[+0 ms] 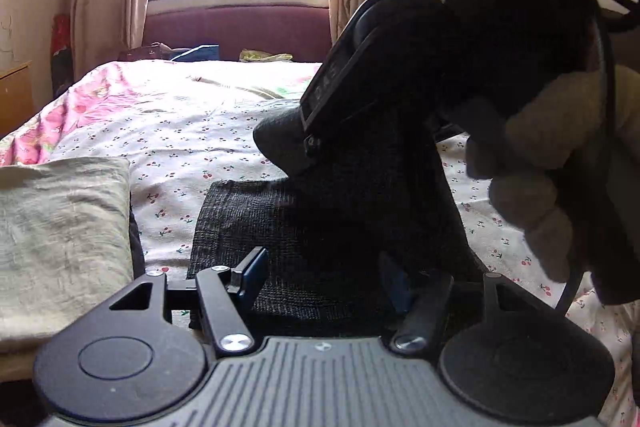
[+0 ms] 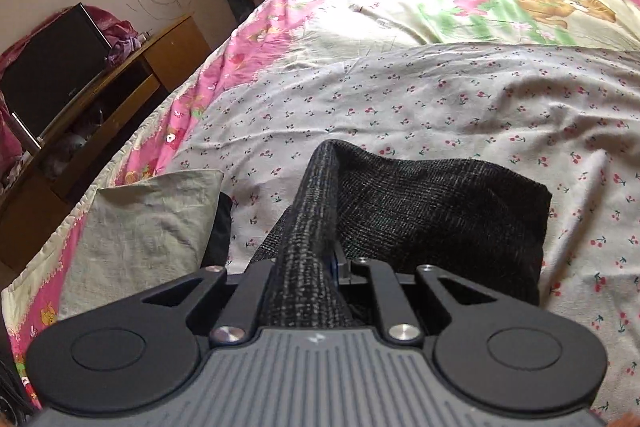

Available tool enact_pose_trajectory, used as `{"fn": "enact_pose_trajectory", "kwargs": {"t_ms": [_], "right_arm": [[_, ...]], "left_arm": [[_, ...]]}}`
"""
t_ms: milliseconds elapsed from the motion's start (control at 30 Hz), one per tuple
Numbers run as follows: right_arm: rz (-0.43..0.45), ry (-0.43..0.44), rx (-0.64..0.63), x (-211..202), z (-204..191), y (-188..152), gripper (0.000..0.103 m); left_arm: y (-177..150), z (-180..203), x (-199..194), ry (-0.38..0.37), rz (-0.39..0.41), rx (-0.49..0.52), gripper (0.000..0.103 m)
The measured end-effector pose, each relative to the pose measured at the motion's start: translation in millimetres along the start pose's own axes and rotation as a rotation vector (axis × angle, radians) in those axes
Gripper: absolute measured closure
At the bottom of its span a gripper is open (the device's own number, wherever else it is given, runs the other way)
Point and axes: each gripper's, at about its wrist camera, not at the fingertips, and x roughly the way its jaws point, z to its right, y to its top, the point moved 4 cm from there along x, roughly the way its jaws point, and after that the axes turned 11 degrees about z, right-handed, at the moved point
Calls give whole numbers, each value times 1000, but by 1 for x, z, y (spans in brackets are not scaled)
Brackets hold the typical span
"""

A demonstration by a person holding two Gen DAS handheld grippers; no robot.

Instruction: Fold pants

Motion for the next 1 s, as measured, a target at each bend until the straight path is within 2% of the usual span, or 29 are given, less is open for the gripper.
{"fn": "enact_pose_trajectory", "kwargs": {"t_ms": [100,233,300,367,467,567,633,733,767,867,1000], "right_arm": [[-59,-23,-9,27,-11,-13,83],[-75,-62,-65,34,-22,-16,82],[-110,-57,-82,30,-29,-13,69],[-152,-8,-67,31,-40,-7,47],[-172,55,-70,27,-51,-1,49],[-125,-38,-193,26,-49,9,48],[-121,-68,-226,32,-44,16,48],[-65,-119,-366,45,-38,28,43],[-67,-113,-390,49,-36,30,38],[-81,-72,-465,67,-28,36,35],[-156,12,-427,90,-9,38,35]], "left_arm": [[-9,-14,-4,-5,3,-66,29],[-9,-25,-9,-32,18,-193,29],[-3,-24,-13,-66,40,-231,29],[-1,-24,-19,-90,54,-259,29],[-2,-25,-27,-90,57,-276,28],[-5,-21,-22,-41,45,-243,25],[-6,-21,-15,-30,28,-259,26],[-8,-25,-6,-24,6,-301,26],[-8,-27,-4,-22,0,-311,26],[-13,-31,4,-7,-26,-347,26],[-15,-27,6,12,-24,-355,26]]}}
